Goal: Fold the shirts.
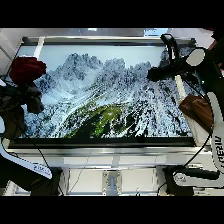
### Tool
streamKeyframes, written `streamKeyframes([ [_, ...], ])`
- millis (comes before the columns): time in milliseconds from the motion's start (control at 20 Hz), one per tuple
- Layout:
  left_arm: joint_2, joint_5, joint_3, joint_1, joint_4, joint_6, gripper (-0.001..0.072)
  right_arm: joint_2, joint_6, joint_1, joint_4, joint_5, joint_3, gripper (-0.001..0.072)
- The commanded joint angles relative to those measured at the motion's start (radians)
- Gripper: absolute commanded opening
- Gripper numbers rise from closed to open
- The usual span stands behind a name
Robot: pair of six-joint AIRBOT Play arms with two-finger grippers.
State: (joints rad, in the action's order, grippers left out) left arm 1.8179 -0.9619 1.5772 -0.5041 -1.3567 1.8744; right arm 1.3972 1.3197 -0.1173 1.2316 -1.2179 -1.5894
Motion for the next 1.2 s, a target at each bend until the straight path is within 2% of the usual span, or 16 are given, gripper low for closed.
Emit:
streamKeyframes([
  [0, -0.007, -0.129, 0.058, 0.006, 0.208, -0.235, 0.0011, 0.000, -0.001, -0.001, 0.005, 0.004, 0.000, 0.0232],
  [50, -0.015, -0.190, 0.073, 0.016, 0.293, -0.317, 0.0011, 0.000, 0.000, -0.001, 0.024, 0.004, 0.000, 0.0198],
  [100, -0.022, -0.257, 0.080, 0.029, 0.383, -0.394, 0.0011, 0.000, 0.000, -0.001, 0.035, -0.006, 0.000, 0.0026],
  [150, -0.027, -0.332, 0.080, 0.048, 0.476, -0.454, 0.0011, 0.000, 0.000, 0.000, 0.044, -0.021, 0.000, 0.0036],
  [250, -0.029, -0.473, 0.080, 0.108, 0.596, -0.497, 0.0011, -0.001, -0.001, 0.000, 0.073, -0.064, 0.000, 0.0038],
  [350, -0.031, -0.563, 0.080, 0.206, 0.625, -0.518, 0.0010, -0.001, -0.001, 0.000, 0.114, -0.111, 0.000, 0.0043],
  [550, -0.031, -0.537, 0.080, 0.494, 0.613, -0.544, 0.0011, -0.001, -0.001, 0.000, 0.253, -0.172, 0.000, 0.0045],
  [600, -0.031, -0.502, 0.080, 0.569, 0.603, -0.544, 0.0011, -0.001, -0.001, 0.000, 0.293, -0.179, 0.000, 0.0054],
  [650, -0.031, -0.459, 0.080, 0.650, 0.583, -0.544, 0.0011, -0.001, -0.002, 0.002, 0.330, -0.183, 0.000, 0.0137],
  [700, -0.031, -0.420, 0.080, 0.728, 0.554, -0.544, 0.0011, -0.001, -0.005, 0.002, 0.366, -0.183, 0.000, 0.0265],
  [750, -0.031, -0.389, 0.080, 0.799, 0.526, -0.544, 0.0010, -0.001, -0.010, 0.002, 0.404, -0.183, 0.000, 0.0354],
  [850, -0.031, -0.350, 0.080, 0.937, 0.439, -0.544, 0.0010, -0.001, -0.025, 0.002, 0.469, -0.181, 0.000, 0.0353],
  [1000, -0.031, -0.340, 0.081, 1.085, 0.225, -0.530, 0.0027, -0.001, -0.064, 0.002, 0.502, -0.167, 0.000, 0.0354],
  [1050, -0.031, -0.333, 0.087, 1.108, 0.165, -0.518, 0.0208, -0.001, -0.064, 0.002, 0.486, -0.151, 0.000, 0.0353],
  [1100, -0.031, -0.321, 0.108, 1.117, 0.103, -0.500, 0.0566, -0.001, -0.064, 0.002, 0.442, -0.127, 0.000, 0.0353],
  [1150, -0.031, -0.319, 0.143, 1.115, 0.061, -0.468, 0.0720, -0.001, -0.064, 0.002, 0.386, -0.096, 0.000, 0.0354],
])
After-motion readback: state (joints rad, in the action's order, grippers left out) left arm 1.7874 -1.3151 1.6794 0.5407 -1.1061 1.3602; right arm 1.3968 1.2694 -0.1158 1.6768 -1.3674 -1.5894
